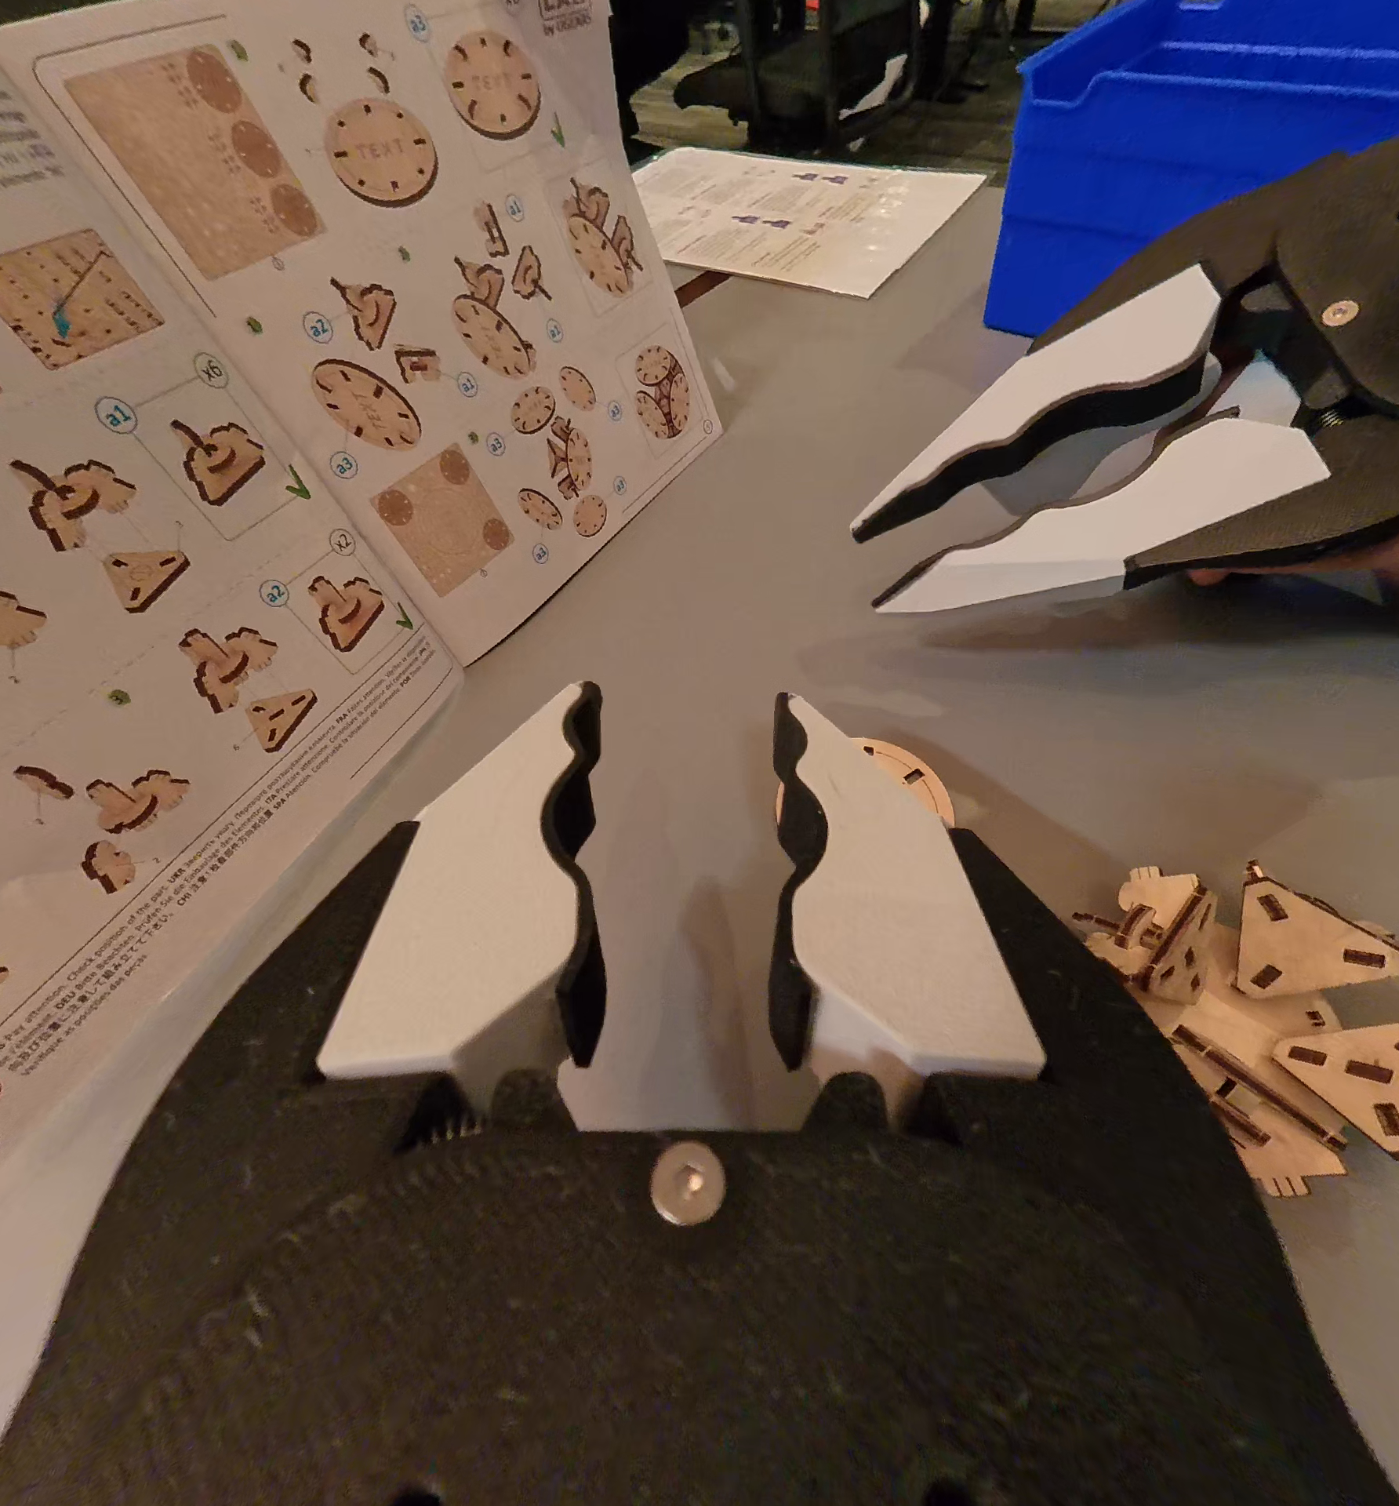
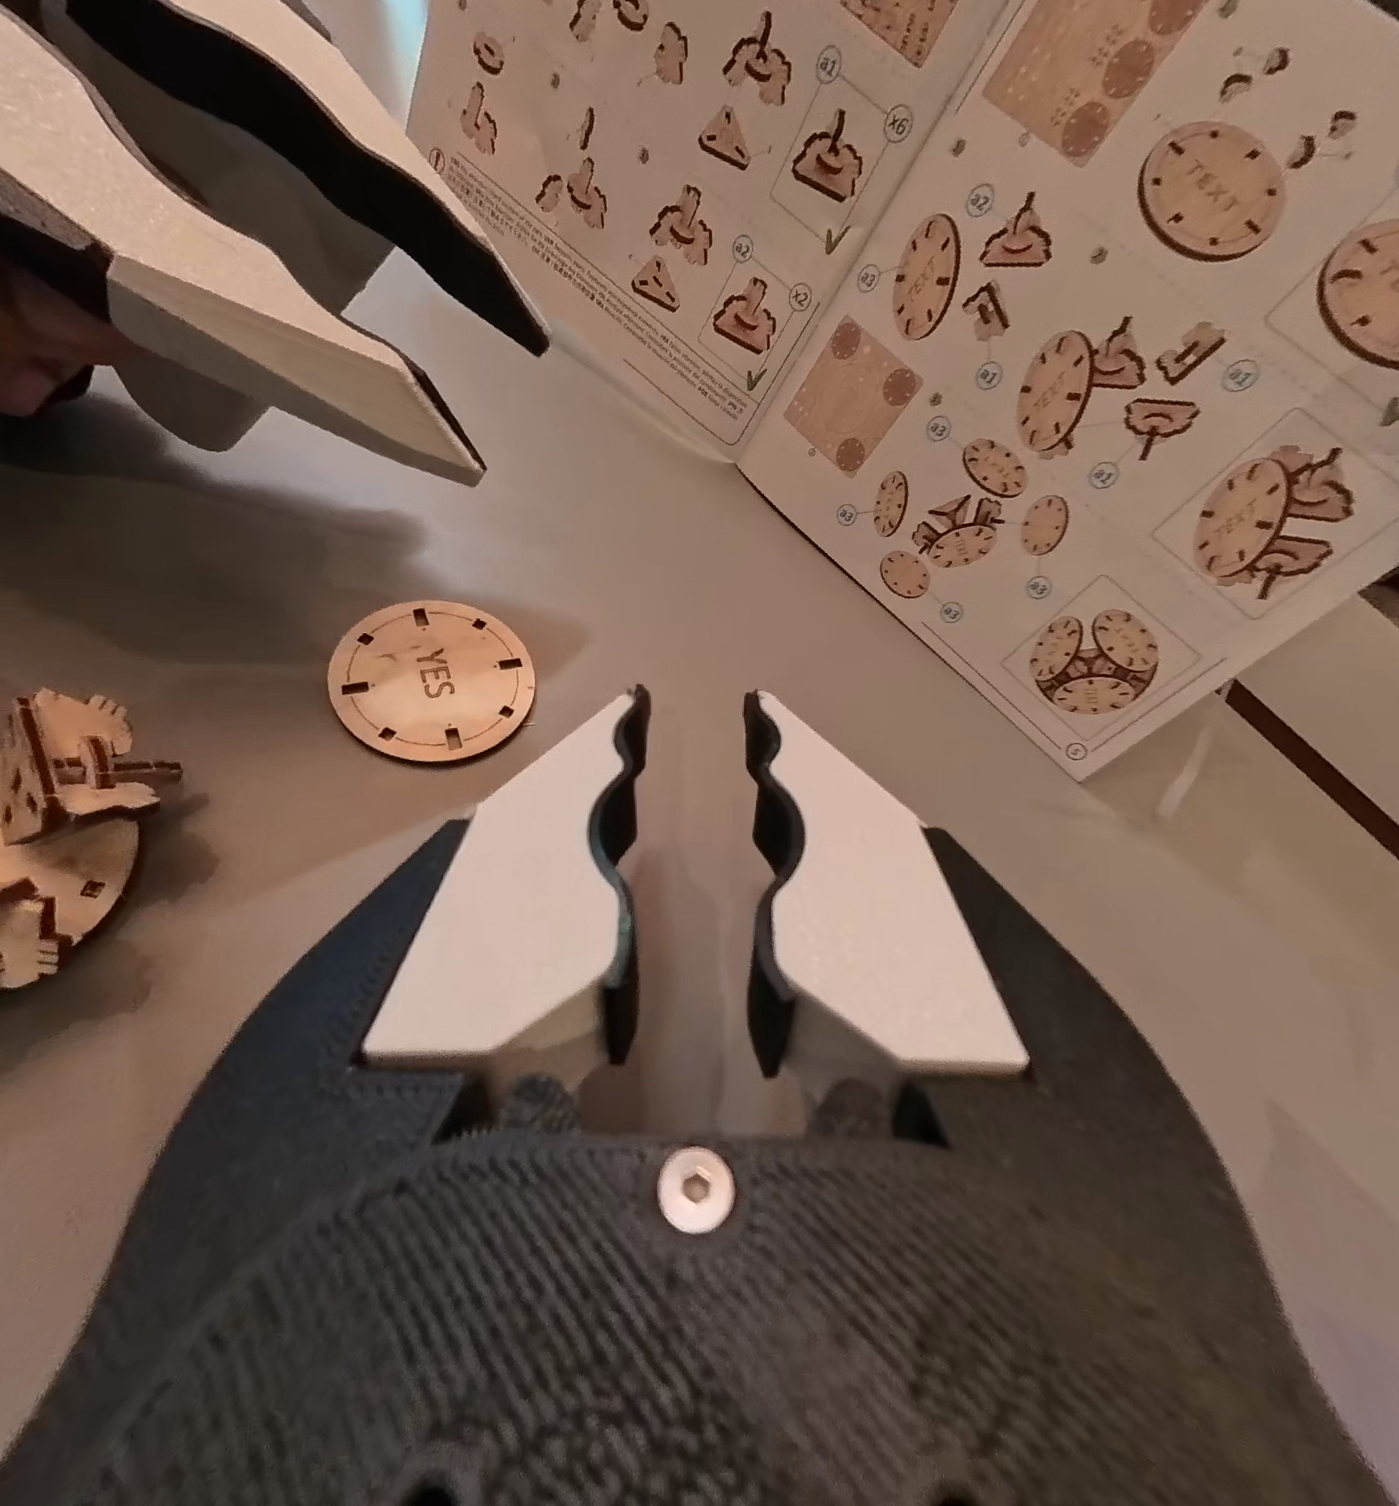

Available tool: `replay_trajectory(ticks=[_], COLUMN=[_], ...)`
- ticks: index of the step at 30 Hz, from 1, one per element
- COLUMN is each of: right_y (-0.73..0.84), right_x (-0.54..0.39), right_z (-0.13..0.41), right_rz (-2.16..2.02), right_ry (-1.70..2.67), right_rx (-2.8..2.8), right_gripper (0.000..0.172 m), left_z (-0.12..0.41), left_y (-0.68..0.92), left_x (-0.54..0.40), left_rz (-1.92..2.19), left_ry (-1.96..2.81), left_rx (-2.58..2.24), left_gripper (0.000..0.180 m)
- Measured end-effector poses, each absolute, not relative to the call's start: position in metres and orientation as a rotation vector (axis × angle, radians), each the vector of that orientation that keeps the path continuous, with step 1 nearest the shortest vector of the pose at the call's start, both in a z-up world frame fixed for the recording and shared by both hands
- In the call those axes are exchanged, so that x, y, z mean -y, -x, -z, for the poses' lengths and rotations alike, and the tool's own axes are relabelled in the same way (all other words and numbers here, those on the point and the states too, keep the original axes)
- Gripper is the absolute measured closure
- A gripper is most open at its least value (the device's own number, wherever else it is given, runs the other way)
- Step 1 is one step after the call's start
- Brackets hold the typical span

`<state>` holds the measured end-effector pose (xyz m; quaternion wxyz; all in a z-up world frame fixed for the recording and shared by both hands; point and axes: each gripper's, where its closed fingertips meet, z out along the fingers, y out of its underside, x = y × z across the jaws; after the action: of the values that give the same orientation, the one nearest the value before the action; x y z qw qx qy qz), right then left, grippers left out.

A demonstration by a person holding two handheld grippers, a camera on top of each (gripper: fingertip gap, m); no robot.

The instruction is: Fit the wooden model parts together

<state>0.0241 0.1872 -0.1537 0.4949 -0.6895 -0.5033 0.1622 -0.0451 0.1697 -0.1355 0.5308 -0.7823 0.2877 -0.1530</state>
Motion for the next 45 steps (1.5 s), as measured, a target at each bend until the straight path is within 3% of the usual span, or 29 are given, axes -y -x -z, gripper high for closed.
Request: replay_trajectory(ticks=[9, 13, 16, 29, 45], right_y=[-0.025, -0.002, -0.001, 0.006, 0.009], right_x=[-0.185, -0.120, -0.074, -0.033, -0.025], right_z=[0.148, 0.143, 0.155, 0.155, 0.182], right_rz=[-0.488, -0.856, -1.031, -1.234, -1.048], right_ry=[1.676, 1.474, 1.472, 1.462, 1.491], right_rx=[1.186, 1.501, 1.723, 1.847, 1.999], right_gripper=[0.150, 0.094, 0.086, 0.082, 0.084], left_z=[0.139, 0.138, 0.138, 0.137, 0.139], left_y=[0.043, 0.044, 0.044, 0.045, 0.044], left_x=[-0.169, -0.169, -0.169, -0.169, -0.169], left_rz=[0.367, 0.379, 0.394, 0.414, 0.405], left_ry=[1.883, 1.884, 1.888, 1.890, 1.897], left_rx=[-0.705, -0.699, -0.692, -0.680, -0.693], left_gripper=[0.141, 0.141, 0.141, 0.141, 0.141])
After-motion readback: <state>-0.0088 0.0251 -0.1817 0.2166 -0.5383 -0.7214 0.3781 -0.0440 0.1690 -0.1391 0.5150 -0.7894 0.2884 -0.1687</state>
